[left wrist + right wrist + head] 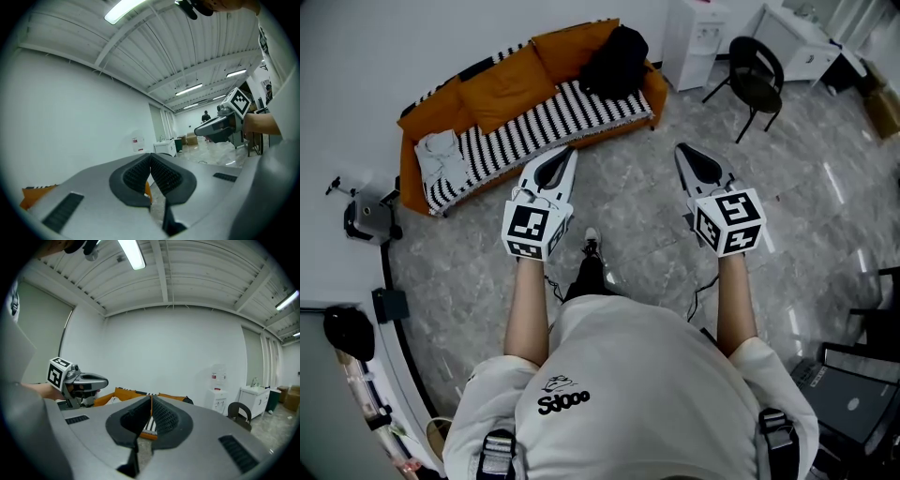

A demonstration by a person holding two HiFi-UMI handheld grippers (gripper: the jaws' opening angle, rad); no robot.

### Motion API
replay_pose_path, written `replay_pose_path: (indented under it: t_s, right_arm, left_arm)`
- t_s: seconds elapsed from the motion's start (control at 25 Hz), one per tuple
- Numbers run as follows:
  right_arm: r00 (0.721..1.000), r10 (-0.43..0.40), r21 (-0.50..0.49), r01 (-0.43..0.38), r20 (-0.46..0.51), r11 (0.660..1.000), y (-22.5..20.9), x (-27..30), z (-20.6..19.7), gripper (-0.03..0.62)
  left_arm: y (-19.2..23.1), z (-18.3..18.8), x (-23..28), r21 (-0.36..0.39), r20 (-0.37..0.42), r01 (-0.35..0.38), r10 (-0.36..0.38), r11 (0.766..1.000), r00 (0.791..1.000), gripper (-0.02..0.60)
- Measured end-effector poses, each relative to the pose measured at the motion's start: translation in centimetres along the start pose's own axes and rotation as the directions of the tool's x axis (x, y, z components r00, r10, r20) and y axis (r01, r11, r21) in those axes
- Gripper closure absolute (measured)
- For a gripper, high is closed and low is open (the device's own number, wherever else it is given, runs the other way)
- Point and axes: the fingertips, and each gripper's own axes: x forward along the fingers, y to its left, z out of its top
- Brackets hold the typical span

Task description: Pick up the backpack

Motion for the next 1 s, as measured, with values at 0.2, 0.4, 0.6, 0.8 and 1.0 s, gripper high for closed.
replay_pose_path:
  t_s: [0.2,0.4,0.6,0.8,1.0]
  right_arm:
    - [1.0,-0.005,-0.001,0.005,-0.022,1.0,-1.7,4.1,-0.8,0.56]
    - [0.999,-0.018,0.003,0.018,-0.037,1.0,-3.4,10.1,-0.5,0.56]
    - [0.998,-0.038,0.014,0.039,-0.054,0.999,-6.0,16.5,0.1,0.56]
    - [0.996,-0.058,0.016,0.059,-0.062,0.998,-8.2,22.7,1.7,0.56]
    - [0.994,-0.076,0.017,0.078,-0.072,0.997,-10.1,27.7,2.7,0.56]
  left_arm:
    - [2.7,-1.8,3.6,-0.006,-0.005,0.011,-0.011,1.0,1.0,0.56]
    - [7.3,-3.7,8.0,-0.021,-0.015,0.03,-0.03,0.999,0.999,0.559]
    - [11.7,-4.9,13.5,-0.028,-0.024,0.076,-0.077,0.997,0.997,0.56]
    - [16.8,-5.2,18.3,-0.016,-0.028,0.097,-0.098,0.995,0.995,0.559]
    - [20.8,-5.8,22.3,-0.022,-0.036,0.119,-0.12,0.993,0.992,0.56]
